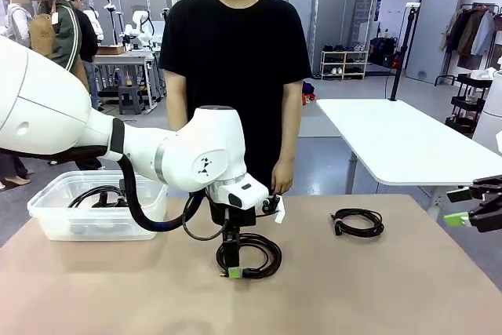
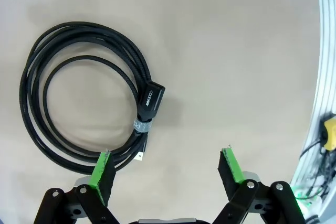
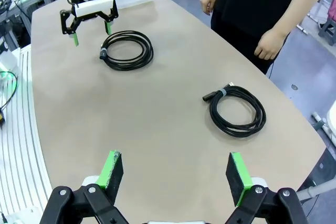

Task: Organize and store the cables.
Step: Place the USB Extension Cable into the Organizing box.

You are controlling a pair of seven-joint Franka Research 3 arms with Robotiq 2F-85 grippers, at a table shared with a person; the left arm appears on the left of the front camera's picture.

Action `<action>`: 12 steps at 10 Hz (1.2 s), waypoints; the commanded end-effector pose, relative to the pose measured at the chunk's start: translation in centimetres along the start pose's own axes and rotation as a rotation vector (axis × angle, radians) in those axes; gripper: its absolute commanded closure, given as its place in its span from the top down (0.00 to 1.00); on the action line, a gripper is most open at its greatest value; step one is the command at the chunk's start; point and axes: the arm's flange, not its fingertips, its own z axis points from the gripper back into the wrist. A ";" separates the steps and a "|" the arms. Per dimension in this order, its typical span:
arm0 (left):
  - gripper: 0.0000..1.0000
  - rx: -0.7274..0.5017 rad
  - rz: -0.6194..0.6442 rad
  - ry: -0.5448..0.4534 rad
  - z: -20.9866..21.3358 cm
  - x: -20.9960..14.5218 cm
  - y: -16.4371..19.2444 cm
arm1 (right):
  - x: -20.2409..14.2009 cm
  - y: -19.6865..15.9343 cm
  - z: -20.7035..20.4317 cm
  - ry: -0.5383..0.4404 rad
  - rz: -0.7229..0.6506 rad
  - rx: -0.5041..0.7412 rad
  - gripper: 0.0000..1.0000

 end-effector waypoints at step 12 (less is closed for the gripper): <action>1.00 0.111 -0.047 -0.011 -4.0 -0.2 1.3 | 0.4 0.1 0.1 0.004 -0.023 -0.001 1.00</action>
